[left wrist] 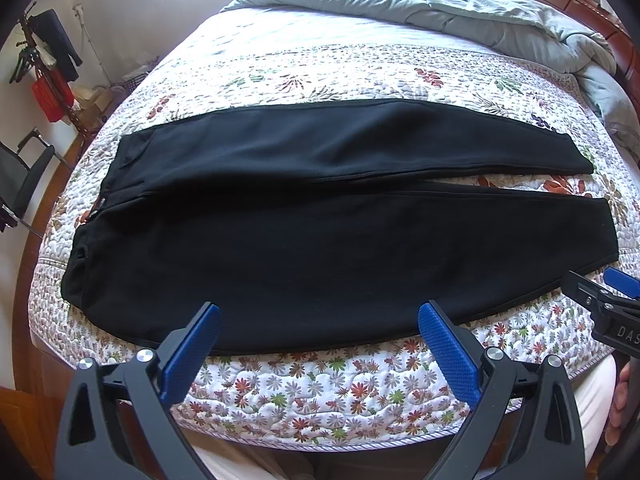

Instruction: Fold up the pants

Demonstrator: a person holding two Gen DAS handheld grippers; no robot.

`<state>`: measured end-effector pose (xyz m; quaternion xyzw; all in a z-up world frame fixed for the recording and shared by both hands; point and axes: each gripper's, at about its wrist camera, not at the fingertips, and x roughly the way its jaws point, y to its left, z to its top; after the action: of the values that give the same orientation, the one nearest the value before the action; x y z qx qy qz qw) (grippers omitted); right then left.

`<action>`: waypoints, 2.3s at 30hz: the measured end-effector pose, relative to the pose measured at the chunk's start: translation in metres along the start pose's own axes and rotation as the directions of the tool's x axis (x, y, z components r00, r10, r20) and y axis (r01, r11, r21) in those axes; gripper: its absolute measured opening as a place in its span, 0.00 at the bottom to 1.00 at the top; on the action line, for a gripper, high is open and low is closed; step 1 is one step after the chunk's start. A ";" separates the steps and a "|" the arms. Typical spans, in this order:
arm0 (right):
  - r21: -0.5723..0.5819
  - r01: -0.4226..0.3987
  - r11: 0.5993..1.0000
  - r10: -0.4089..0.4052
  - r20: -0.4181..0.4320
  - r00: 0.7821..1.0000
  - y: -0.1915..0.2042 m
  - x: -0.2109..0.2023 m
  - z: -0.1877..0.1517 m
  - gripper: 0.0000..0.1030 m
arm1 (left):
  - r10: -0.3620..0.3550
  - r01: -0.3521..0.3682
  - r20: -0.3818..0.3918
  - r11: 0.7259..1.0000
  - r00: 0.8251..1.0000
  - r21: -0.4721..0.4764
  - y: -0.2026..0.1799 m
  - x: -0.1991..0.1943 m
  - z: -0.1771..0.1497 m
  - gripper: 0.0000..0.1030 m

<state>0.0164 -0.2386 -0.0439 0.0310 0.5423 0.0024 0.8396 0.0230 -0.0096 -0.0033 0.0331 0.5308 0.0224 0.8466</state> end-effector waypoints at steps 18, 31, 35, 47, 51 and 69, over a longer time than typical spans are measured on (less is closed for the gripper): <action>0.063 -0.092 0.994 0.090 0.037 0.995 -0.078 0.014 0.074 0.97 | -0.043 0.043 0.030 0.999 0.999 0.028 -0.017 0.020 0.063 0.96; 0.096 -0.084 0.992 0.092 -0.084 0.992 -0.237 0.118 0.241 0.97 | -0.216 0.216 -0.016 0.976 0.976 0.017 -0.100 0.123 0.212 0.96; 0.085 -0.163 0.983 0.174 -0.145 0.974 -0.250 0.150 0.253 0.97 | -0.259 0.260 -0.033 0.964 0.965 0.056 -0.119 0.147 0.232 0.96; 0.059 -0.281 0.958 0.285 -0.074 0.956 -0.271 0.143 0.245 0.05 | -0.313 0.318 -0.067 0.941 0.948 0.111 -0.152 0.182 0.258 0.96; 0.072 -0.392 0.917 0.394 -0.009 0.919 -0.291 0.119 0.236 0.05 | -0.374 0.380 -0.072 0.896 0.925 0.228 -0.170 0.189 0.268 0.96; -0.040 -0.356 0.934 0.352 -0.085 0.932 -0.267 0.143 0.242 0.05 | -0.382 0.454 -0.250 0.795 0.890 0.403 -0.216 0.219 0.253 0.96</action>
<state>0.2876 -0.5112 -0.0893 0.1051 0.5593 0.1697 0.8045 0.3469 -0.2171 -0.1069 0.1081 0.5796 -0.2865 0.7551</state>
